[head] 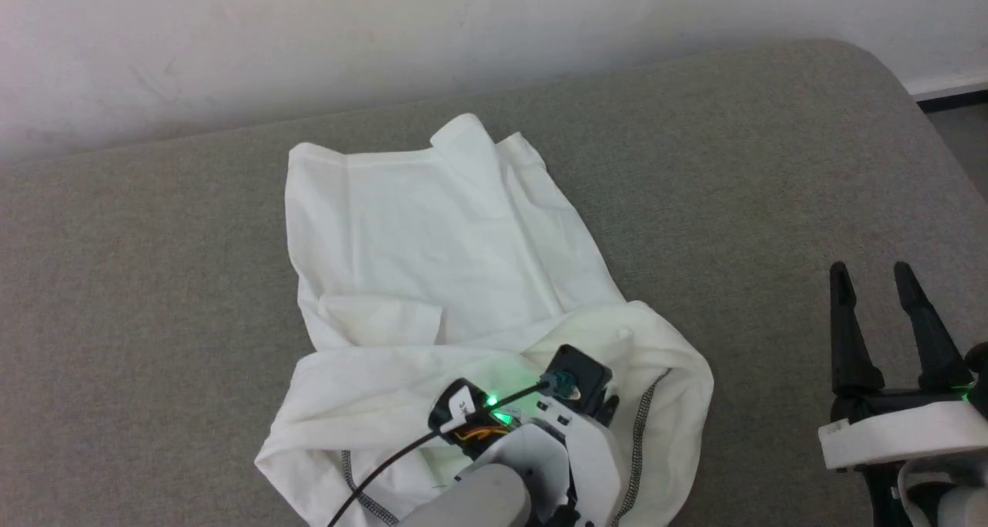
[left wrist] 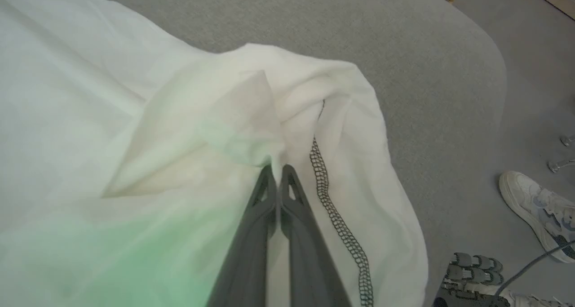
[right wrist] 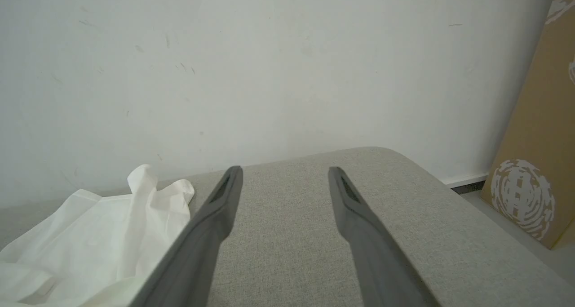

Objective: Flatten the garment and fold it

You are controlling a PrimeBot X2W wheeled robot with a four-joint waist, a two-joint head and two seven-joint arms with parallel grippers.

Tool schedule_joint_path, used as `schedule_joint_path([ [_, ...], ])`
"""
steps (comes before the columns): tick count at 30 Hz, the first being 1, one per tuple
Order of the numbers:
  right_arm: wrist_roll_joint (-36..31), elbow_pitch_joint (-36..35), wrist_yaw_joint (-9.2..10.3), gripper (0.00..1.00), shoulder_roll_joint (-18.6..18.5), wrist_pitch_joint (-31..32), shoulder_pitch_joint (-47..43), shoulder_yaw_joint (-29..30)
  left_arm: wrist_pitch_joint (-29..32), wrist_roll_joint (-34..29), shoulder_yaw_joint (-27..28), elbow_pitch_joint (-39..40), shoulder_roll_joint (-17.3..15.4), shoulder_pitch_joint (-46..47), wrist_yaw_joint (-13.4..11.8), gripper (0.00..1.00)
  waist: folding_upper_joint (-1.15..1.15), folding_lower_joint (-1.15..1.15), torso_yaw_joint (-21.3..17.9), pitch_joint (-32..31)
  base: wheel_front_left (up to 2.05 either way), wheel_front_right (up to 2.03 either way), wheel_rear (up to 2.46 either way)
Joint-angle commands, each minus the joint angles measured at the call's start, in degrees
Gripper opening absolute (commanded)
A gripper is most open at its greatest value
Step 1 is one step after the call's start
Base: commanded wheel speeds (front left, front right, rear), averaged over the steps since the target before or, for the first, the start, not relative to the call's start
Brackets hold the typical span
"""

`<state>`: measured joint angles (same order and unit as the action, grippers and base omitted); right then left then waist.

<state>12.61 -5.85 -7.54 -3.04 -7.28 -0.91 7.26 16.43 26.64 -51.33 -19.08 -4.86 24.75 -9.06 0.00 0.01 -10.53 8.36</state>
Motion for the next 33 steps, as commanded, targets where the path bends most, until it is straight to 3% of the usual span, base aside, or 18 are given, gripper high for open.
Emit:
schedule_joint_path([
  [1,0.14,0.48,0.05,1.00,0.16,-0.42,0.84,-0.11,-0.36,0.05,-0.80,-0.64,0.49,-0.37,0.87,1.00,0.00,-0.01,0.49,0.16,0.00,0.00,0.00],
  [6,-0.56,1.62,0.05,1.00,0.16,0.24,1.20,-0.80,-2.83,2.13,-1.54,-0.04,1.25,-0.76,3.02,1.00,0.00,-0.01,1.95,-1.53,0.00,0.00,0.00],
  [11,-1.25,1.44,0.05,1.00,0.16,1.18,1.09,-1.03,-5.60,4.80,2.92,6.77,-0.28,1.00,3.78,1.00,0.00,-0.01,3.13,-4.09,0.00,0.00,0.00],
  [17,-1.32,0.40,0.05,1.00,0.16,2.28,1.48,-2.69,-5.07,5.80,11.80,12.18,-10.67,6.14,3.80,1.00,0.00,-0.01,1.63,-4.27,0.00,0.00,0.00],
  [22,-1.17,-0.65,0.05,1.00,0.16,2.29,2.24,-4.21,-3.76,8.35,18.74,8.81,-18.62,11.15,5.84,1.00,0.00,-0.01,-1.52,-0.31,0.00,0.00,0.00],
  [24,-0.80,-0.89,0.05,1.00,0.16,1.83,2.85,-5.03,-2.46,7.19,19.16,5.83,-22.04,13.79,7.29,1.00,0.00,-0.01,-2.94,1.91,0.00,0.00,0.00],
  [28,0.16,-0.87,0.05,1.00,0.16,0.28,4.47,-6.98,1.57,7.51,19.59,-0.88,-26.25,19.47,11.45,1.00,0.00,-0.01,-5.70,6.49,0.00,0.00,0.00],
  [33,1.03,0.47,0.05,1.00,0.16,-1.54,6.17,-9.09,8.91,10.51,19.36,-8.19,-28.94,26.46,15.07,1.00,0.00,-0.01,-8.73,11.39,0.00,0.00,0.00],
])
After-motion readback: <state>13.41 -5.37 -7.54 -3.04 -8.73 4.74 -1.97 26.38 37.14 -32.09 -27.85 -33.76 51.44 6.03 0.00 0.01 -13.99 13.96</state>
